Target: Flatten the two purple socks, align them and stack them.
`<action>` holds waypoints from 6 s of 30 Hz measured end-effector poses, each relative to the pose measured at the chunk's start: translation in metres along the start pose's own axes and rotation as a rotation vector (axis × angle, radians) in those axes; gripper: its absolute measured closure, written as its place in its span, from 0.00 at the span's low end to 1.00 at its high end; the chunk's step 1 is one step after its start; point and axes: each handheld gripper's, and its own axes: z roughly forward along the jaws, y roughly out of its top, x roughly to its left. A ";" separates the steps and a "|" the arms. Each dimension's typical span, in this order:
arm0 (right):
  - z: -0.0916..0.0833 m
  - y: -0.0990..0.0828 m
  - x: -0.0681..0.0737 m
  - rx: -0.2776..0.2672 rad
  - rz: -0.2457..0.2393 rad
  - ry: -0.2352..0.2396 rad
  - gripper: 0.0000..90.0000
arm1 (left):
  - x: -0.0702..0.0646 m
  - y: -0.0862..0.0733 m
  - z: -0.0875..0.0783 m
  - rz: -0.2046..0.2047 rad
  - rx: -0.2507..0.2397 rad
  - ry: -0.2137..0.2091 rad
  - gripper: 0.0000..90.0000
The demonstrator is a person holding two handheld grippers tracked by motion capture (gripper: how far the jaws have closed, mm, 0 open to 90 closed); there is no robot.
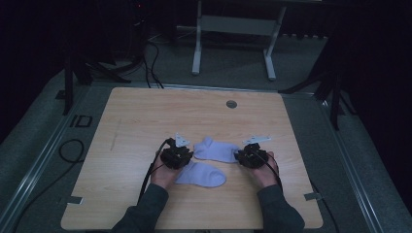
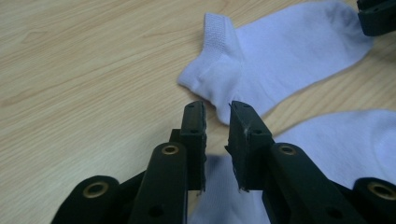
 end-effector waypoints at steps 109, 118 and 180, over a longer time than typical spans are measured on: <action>0.052 0.049 0.036 0.046 -0.170 0.135 0.95 | 0.013 -0.057 -0.050 -0.080 0.017 -0.006 0.70; 0.027 0.055 0.039 -0.008 -0.187 0.131 0.95 | 0.013 -0.059 -0.050 -0.082 0.022 -0.003 0.69; 0.021 0.048 0.148 0.038 -0.300 0.234 0.94 | 0.001 -0.058 -0.050 -0.061 -0.040 -0.015 0.81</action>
